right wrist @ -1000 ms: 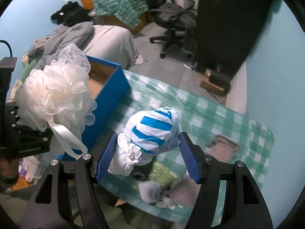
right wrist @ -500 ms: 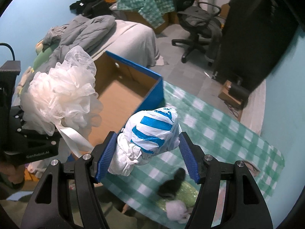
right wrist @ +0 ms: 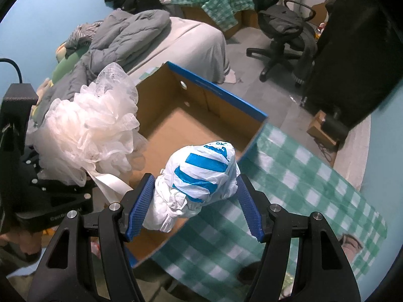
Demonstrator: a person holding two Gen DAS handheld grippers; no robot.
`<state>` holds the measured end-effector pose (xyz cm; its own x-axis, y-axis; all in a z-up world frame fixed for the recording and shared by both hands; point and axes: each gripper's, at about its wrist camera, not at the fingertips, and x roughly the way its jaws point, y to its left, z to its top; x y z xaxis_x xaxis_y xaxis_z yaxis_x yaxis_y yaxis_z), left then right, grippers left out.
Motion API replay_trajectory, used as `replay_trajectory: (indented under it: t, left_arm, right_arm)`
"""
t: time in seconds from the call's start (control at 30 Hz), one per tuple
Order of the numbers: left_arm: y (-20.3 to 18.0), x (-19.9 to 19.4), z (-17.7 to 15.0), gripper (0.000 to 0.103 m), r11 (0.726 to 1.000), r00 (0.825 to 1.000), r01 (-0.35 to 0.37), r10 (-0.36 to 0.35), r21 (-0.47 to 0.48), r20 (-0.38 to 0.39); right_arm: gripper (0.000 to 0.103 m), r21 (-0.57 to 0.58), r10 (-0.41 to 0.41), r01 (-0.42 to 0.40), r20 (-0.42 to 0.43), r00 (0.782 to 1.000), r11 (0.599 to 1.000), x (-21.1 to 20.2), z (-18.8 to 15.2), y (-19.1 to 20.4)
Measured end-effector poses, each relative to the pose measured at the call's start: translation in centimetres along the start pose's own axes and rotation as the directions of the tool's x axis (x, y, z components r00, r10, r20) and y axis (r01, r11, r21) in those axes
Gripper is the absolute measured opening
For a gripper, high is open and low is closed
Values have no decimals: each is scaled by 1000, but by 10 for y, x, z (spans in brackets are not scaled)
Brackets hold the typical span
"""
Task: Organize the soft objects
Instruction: 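Drop the striped bag into the box with the right tool while the left tool drops the pouf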
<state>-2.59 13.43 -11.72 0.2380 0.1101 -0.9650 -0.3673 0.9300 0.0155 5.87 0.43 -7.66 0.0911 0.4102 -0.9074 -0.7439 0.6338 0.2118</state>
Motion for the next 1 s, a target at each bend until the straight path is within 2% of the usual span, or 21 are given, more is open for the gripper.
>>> replay_trajectory:
  t: [0.13, 0.4, 0.43, 0.5, 0.67, 1.0]
  left_arm:
    - [6, 7, 4, 59, 1000, 1000, -6, 6, 6, -15]
    - [17, 19, 10, 71, 1000, 997, -21, 22, 12, -68]
    - [19, 20, 11, 72, 1000, 997, -18, 19, 7, -78]
    - [21, 20, 10, 77, 1000, 996, -11, 10, -8, -90]
    - [24, 18, 6, 88, 1000, 994, -10, 9, -16, -106]
    - [24, 9, 5, 88, 1000, 996, 13, -12, 12, -89]
  right_arm:
    - [67, -1, 0, 0, -16, 1000, 1000, 13, 8, 7]
    - [69, 6, -17, 17, -43, 999, 1000, 32, 21, 14]
    - [70, 5, -25, 25, -43, 999, 1000, 33, 23, 15]
    - [79, 6, -45, 45, -38, 998, 999, 32, 25, 16]
    - [88, 13, -69, 70, -20, 997, 997, 29, 27, 16]
    - [88, 42, -63, 63, -10, 998, 997, 21, 26, 11]
